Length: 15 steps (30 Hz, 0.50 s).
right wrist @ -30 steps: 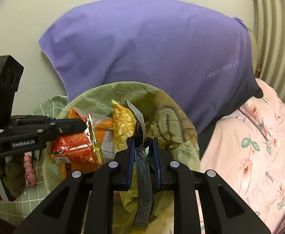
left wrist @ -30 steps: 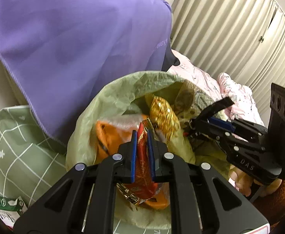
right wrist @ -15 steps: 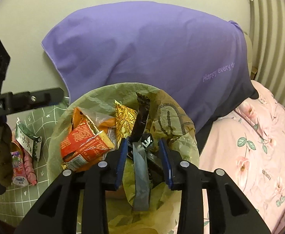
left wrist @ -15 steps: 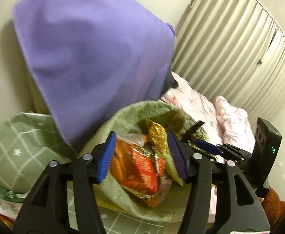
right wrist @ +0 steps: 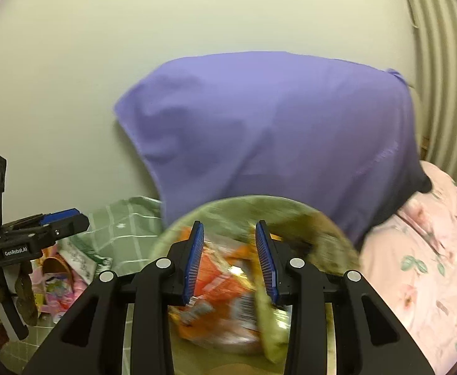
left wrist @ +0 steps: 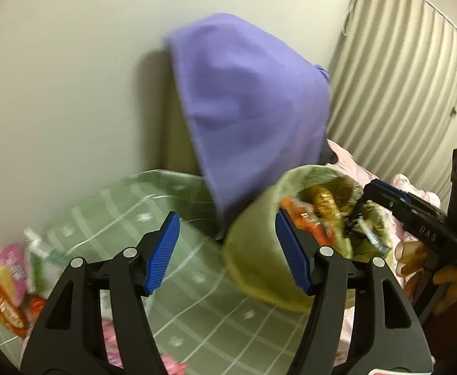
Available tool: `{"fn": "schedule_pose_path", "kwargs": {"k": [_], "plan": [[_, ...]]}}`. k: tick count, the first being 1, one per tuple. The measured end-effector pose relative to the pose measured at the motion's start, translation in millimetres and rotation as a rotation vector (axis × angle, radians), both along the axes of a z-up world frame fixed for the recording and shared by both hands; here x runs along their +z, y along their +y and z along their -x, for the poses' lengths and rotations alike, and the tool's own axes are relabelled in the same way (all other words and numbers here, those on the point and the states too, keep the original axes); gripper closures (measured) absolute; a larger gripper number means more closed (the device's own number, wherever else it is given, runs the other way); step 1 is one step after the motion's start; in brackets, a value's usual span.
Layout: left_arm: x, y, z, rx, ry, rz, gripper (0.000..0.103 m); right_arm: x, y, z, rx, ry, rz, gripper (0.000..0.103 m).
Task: Collect trash
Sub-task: 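Open both grippers over the bag and move back toward the pile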
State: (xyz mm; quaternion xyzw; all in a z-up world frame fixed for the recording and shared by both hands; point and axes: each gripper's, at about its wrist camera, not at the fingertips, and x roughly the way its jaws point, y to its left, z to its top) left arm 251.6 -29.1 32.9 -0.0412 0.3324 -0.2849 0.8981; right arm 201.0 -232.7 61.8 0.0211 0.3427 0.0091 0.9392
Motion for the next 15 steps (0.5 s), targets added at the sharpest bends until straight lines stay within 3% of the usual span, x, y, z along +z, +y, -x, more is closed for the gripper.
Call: {"fn": "schedule_pose_path", "kwargs": {"k": [4, 10, 15], "plan": [[-2, 57, 2, 0.085, -0.02, -0.038, 0.043, -8, 28, -15, 0.074, 0.016, -0.018, 0.07], [-24, 172, -1, 0.304, 0.005, -0.074, 0.042, -22, 63, -29, 0.189, 0.051, -0.051, 0.069], [-75, 253, -16, 0.462, 0.158, -0.069, 0.041, -38, 94, -41, 0.288, 0.103, -0.084, 0.069]]}}
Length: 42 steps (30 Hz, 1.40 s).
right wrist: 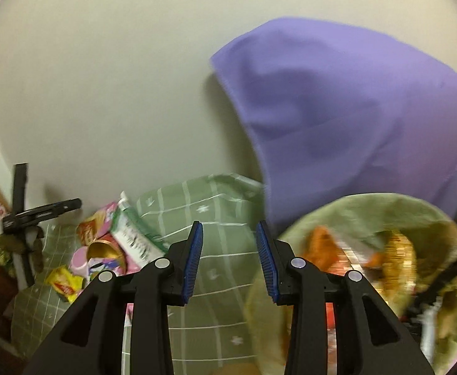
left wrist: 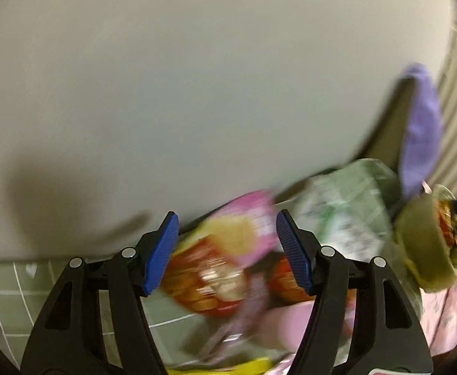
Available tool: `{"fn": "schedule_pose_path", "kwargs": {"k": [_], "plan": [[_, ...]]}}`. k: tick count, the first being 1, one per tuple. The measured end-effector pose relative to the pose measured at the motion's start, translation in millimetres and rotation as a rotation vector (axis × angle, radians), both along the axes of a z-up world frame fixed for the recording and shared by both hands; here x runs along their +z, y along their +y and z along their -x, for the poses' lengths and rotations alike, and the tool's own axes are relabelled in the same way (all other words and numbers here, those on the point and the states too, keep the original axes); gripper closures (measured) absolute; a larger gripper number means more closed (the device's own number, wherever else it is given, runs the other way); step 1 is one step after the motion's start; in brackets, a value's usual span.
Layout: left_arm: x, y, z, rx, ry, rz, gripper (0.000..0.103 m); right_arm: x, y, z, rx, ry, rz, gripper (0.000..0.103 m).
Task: Collect trash
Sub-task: 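Open both grippers over the bag and move back toward the pile, then grasp the white-green milk carton with the right gripper while the left grasps the pink snack wrapper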
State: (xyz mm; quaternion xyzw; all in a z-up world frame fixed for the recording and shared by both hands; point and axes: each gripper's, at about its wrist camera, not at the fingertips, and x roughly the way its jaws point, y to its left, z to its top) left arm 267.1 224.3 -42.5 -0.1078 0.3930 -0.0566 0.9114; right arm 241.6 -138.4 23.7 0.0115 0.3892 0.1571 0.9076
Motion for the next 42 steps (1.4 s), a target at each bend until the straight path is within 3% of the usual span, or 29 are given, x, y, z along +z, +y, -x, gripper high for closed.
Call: {"fn": "schedule_pose_path", "kwargs": {"k": [3, 9, 12, 15, 19, 22, 26, 31, 33, 37, 42], "plan": [[-22, 11, -5, 0.015, 0.047, 0.004, 0.042, -12, 26, -10, 0.056, 0.04, 0.026, 0.069], [-47, -11, 14, -0.085, 0.119, 0.109, 0.042, -44, 91, -34, 0.258, 0.109, 0.087, 0.069], [-54, -13, 28, -0.064, 0.159, 0.151, 0.045, -65, 124, -46, 0.356, 0.132, 0.109, 0.069], [-47, -6, 44, -0.01, 0.144, 0.197, 0.045, -86, 144, -53, 0.396, 0.152, 0.129, 0.069], [-27, 1, 58, 0.047, 0.1, 0.167, 0.044, -106, 143, -54, 0.348, 0.161, 0.128, 0.069], [-13, 10, 65, 0.093, 0.064, 0.144, 0.044, -112, 126, -46, 0.313, 0.257, 0.039, 0.069], [-2, 19, 64, 0.124, 0.043, 0.176, 0.044, -120, 109, -17, 0.324, 0.361, 0.033, 0.069], [1, 9, 63, 0.09, 0.027, 0.164, 0.043, -98, 101, -12, 0.248, 0.275, 0.064, 0.067], [-1, 5, 61, 0.082, 0.029, 0.167, 0.043, -91, 105, -22, 0.222, 0.253, 0.037, 0.048], [-1, 4, 60, 0.082, 0.018, 0.161, 0.043, -89, 126, -45, 0.174, 0.281, 0.042, 0.048], [0, 15, 61, 0.102, 0.004, 0.141, 0.041, -102, 159, -63, 0.148, 0.286, 0.132, 0.045]]}}
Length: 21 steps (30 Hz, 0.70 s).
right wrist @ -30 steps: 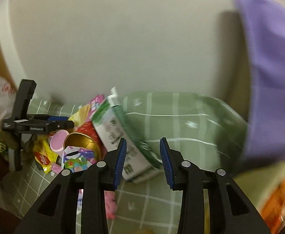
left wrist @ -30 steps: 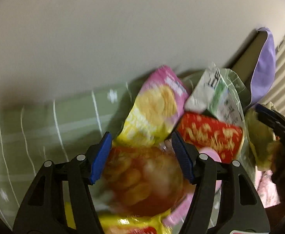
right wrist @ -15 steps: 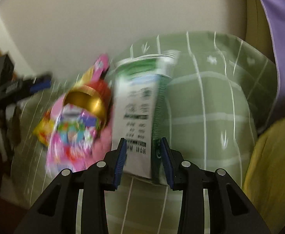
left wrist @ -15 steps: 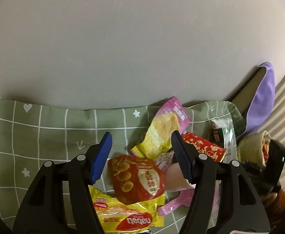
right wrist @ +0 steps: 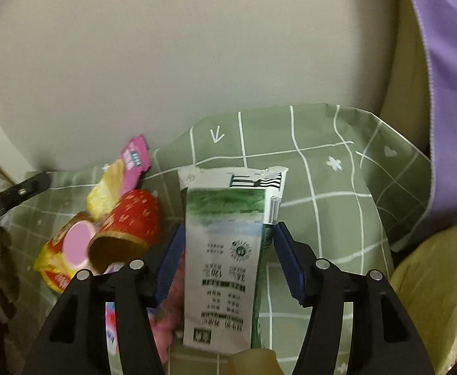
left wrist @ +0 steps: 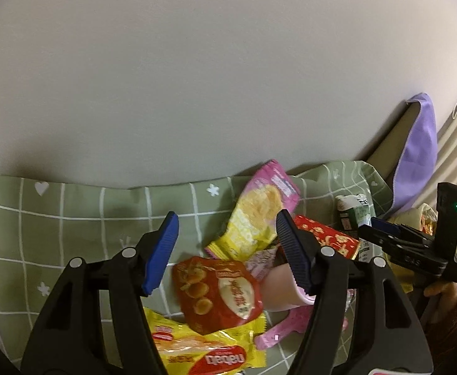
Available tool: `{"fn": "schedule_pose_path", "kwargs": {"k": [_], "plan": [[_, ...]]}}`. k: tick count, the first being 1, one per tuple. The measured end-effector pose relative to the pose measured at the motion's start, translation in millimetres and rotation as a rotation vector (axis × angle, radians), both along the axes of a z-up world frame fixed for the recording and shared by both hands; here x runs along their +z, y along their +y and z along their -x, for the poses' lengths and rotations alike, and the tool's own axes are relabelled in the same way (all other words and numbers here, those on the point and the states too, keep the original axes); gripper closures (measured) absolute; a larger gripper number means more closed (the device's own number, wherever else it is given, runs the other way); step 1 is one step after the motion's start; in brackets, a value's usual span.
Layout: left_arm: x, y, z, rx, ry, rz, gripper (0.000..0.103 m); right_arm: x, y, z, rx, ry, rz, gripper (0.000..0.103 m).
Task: Collect trash
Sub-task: 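Grasp the white-green milk carton with the right gripper while the left grasps the pink snack wrapper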
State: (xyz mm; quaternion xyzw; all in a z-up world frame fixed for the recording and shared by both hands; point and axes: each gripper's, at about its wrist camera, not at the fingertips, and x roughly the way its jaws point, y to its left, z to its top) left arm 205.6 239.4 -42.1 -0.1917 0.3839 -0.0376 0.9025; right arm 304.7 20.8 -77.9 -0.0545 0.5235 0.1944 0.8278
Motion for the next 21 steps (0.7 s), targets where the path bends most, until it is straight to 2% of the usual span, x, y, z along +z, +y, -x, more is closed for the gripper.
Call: {"fn": "schedule_pose_path", "kwargs": {"k": [3, 5, 8, 12, 16, 21], "plan": [[-4, 7, -1, 0.017, 0.007, 0.013, 0.041, -12, 13, -8, 0.01, 0.019, -0.008, 0.041], [-9, 10, -3, 0.015, 0.015, 0.028, 0.041, -20, 23, -12, 0.022, 0.009, 0.082, 0.041], [-16, 8, -10, -0.007, 0.031, 0.045, 0.039, -25, 26, -11, 0.062, 0.01, 0.131, 0.043], [-22, -5, -26, -0.094, 0.048, 0.051, 0.039, -2, 12, -3, 0.018, -0.042, 0.063, 0.046], [-17, -28, -49, -0.198, 0.041, 0.0, 0.039, 30, -15, 11, -0.018, -0.12, -0.009, 0.046], [-16, -49, -84, -0.272, 0.052, -0.081, 0.039, 35, -38, 27, -0.07, -0.144, -0.072, 0.046]]}}
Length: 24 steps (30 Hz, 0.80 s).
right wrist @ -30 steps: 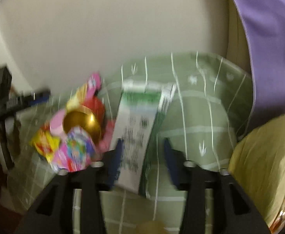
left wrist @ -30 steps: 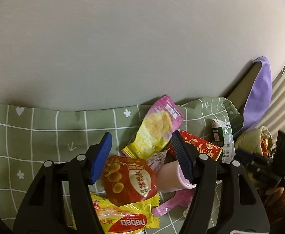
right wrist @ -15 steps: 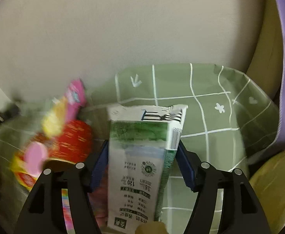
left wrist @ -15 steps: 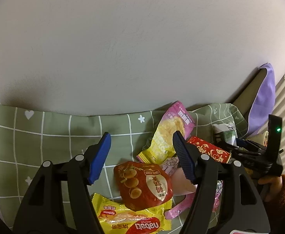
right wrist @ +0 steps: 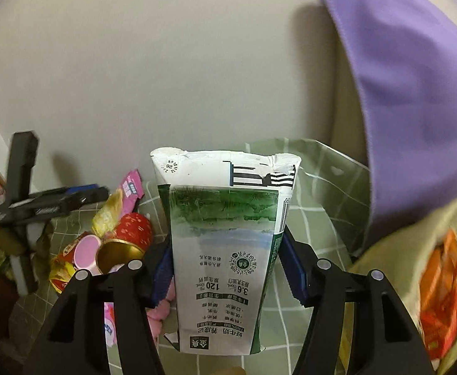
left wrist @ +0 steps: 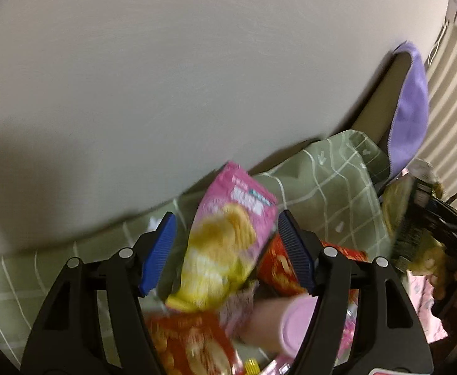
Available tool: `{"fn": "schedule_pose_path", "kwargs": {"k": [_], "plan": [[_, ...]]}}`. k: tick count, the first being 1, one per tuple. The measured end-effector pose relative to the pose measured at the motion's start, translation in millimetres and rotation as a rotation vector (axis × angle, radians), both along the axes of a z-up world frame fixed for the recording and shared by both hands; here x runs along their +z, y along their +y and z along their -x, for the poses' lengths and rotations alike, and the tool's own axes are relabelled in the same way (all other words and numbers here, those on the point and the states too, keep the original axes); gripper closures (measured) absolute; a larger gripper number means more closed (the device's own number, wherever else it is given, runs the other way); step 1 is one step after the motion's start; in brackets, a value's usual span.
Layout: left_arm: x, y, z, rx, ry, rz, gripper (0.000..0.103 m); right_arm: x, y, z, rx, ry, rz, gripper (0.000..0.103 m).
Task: Collect trash
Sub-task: 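Grasp the white-green milk carton with the right gripper while the left grasps the pink snack wrapper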
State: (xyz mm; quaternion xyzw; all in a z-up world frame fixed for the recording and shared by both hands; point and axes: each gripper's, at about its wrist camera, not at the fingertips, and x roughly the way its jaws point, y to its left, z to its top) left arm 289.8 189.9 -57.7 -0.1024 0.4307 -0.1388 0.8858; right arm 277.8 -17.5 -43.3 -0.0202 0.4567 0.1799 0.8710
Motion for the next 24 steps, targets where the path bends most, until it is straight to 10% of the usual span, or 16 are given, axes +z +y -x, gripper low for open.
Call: {"fn": "schedule_pose_path", "kwargs": {"k": [9, 13, 24], "plan": [[-18, -14, -34, -0.002, 0.115, 0.029, 0.056, 9, -30, 26, -0.067, 0.004, -0.017, 0.046], [-7, -26, -24, -0.014, 0.075, -0.007, 0.08, 9, -31, 29, -0.074, 0.001, -0.019, 0.046], [51, -27, 19, 0.014, -0.088, -0.008, 0.091, 21, -39, 35, -0.029, -0.019, -0.028, 0.046]]}}
